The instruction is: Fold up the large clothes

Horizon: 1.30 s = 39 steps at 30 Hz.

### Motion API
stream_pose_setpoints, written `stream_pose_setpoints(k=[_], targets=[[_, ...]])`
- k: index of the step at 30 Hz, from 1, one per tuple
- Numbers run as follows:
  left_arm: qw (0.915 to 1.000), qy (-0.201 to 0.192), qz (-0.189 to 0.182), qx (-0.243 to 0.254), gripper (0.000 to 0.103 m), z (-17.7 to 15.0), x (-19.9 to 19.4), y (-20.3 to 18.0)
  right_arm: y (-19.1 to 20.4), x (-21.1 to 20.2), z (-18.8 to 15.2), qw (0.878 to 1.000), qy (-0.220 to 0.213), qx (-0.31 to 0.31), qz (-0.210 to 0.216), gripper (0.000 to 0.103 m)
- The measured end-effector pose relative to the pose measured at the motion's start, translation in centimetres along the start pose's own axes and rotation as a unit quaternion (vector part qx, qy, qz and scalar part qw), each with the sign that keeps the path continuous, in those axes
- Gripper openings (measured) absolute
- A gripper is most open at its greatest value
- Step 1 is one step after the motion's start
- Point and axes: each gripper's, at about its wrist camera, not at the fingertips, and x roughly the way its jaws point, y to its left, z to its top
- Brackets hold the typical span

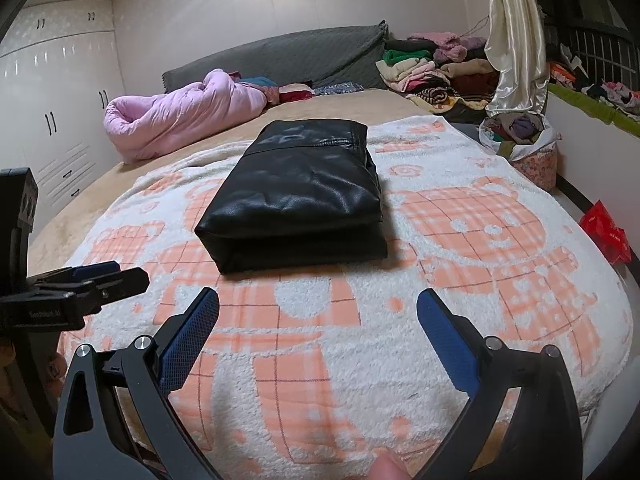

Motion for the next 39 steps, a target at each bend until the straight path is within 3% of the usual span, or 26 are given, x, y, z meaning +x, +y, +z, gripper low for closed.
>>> stream_pose_setpoints(k=[39], targets=[[0.9997, 0.007, 0.021, -0.003, 0.094, 0.07, -0.59, 0.25, -0.01, -0.11, 0.05, 1.000, 0.009, 0.000, -0.006, 0.099]])
